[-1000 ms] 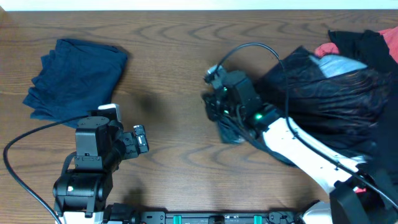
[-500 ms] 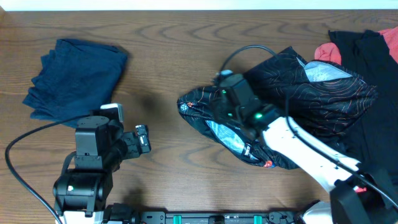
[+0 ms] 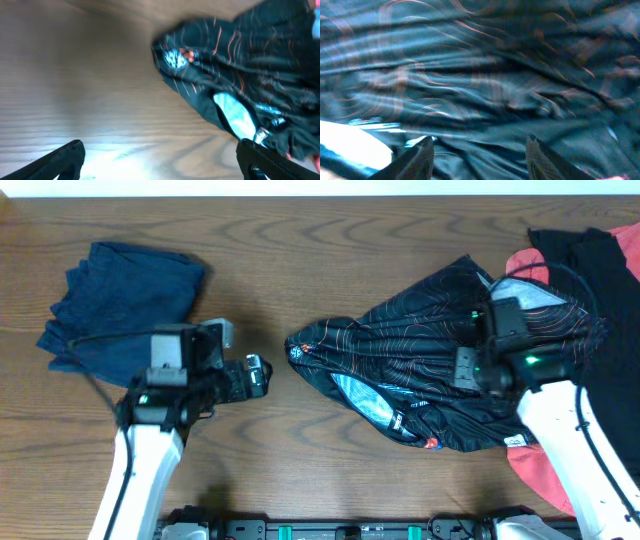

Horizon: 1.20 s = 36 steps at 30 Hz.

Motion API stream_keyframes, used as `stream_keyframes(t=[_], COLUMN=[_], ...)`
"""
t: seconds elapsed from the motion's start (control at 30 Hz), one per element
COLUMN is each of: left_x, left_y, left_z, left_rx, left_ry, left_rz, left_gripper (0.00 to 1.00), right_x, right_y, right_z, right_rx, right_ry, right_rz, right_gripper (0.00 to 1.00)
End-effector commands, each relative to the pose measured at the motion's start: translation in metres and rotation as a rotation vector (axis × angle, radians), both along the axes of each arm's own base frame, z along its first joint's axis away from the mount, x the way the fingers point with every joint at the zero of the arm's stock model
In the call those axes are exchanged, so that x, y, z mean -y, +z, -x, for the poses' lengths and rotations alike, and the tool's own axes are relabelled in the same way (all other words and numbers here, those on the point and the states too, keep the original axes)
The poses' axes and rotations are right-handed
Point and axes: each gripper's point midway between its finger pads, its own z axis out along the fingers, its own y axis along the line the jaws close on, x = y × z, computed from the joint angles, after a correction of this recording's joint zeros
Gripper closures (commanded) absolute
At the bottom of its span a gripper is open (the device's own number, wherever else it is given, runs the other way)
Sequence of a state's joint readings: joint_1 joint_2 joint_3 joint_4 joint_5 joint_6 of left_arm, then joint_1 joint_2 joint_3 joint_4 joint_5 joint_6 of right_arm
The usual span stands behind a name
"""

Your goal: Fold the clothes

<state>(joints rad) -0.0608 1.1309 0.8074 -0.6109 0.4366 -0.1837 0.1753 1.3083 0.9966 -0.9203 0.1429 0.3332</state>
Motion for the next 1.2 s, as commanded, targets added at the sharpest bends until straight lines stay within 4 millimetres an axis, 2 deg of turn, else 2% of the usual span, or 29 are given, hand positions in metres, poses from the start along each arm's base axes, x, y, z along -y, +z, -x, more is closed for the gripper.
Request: stream_keyframes(t=[0.0, 0.17, 0.43, 0.5, 0.53, 0.57, 0.67, 0.73, 0.77, 0.83, 0.9, 1.03, 1.13, 1.17], left_x=[0.026, 0.055, 0.111, 0.120, 0.123, 0.127, 0.131, 0.125, 0.118, 0.101, 0.083, 0.048, 0.020, 0.015], left_y=[-0.022, -0.059, -0.106, -0.113, -0.117, -0.119, -0.121, -0.121, -0.120, -0.114, -0.098, -0.048, -0.012, -0.006], left_z=[-0.001, -0.012, -0.027, -0.031, -0.033, -0.034, -0.041, -0.053, -0.060, -0.079, -0.103, -0.152, -0.179, -0.183], left_rx=[-0.113, -0.186, -0.197, -0.192, -0.190, -0.183, -0.150, -0.108, -0.088, -0.039, 0.022, 0.138, 0.189, 0.195], left_ry=[-0.068, -0.151, -0.242, -0.242, -0.241, -0.247, -0.257, -0.227, -0.200, -0.139, -0.079, 0.020, 0.084, 0.093], left_rz=[0.148, 0.183, 0.206, 0.212, 0.213, 0.215, 0.218, 0.187, 0.162, 0.115, 0.095, 0.112, 0.112, 0.110], left_gripper=[0.02, 0.02, 0.01, 0.09, 0.16, 0.25, 0.63, 0.87, 0.94, 0.94, 0.94, 0.94, 0.94, 0.94], right_x=[0.026, 0.048, 0.059, 0.059, 0.060, 0.059, 0.059, 0.059, 0.059, 0.059, 0.059, 0.059, 0.060, 0.060], right_y=[0.001, -0.002, -0.005, -0.005, -0.005, -0.005, -0.005, -0.005, -0.005, -0.005, -0.005, -0.005, -0.005, -0.005], right_z=[0.005, 0.014, 0.028, 0.029, 0.029, 0.029, 0.029, 0.029, 0.029, 0.029, 0.029, 0.029, 0.027, 0.026], right_rx=[-0.019, -0.055, -0.112, -0.115, -0.115, -0.116, -0.115, -0.115, -0.115, -0.115, -0.115, -0.115, -0.107, -0.104], right_ry=[-0.096, -0.176, -0.189, -0.187, -0.186, -0.187, -0.187, -0.187, -0.187, -0.187, -0.187, -0.187, -0.187, -0.187], right_rz=[0.015, 0.017, 0.021, 0.021, 0.022, 0.022, 0.021, 0.021, 0.021, 0.021, 0.022, 0.022, 0.021, 0.021], right_gripper=[0.42, 0.41, 0.39, 0.40, 0.40, 0.40, 0.40, 0.40, 0.40, 0.40, 0.39, 0.39, 0.38, 0.38])
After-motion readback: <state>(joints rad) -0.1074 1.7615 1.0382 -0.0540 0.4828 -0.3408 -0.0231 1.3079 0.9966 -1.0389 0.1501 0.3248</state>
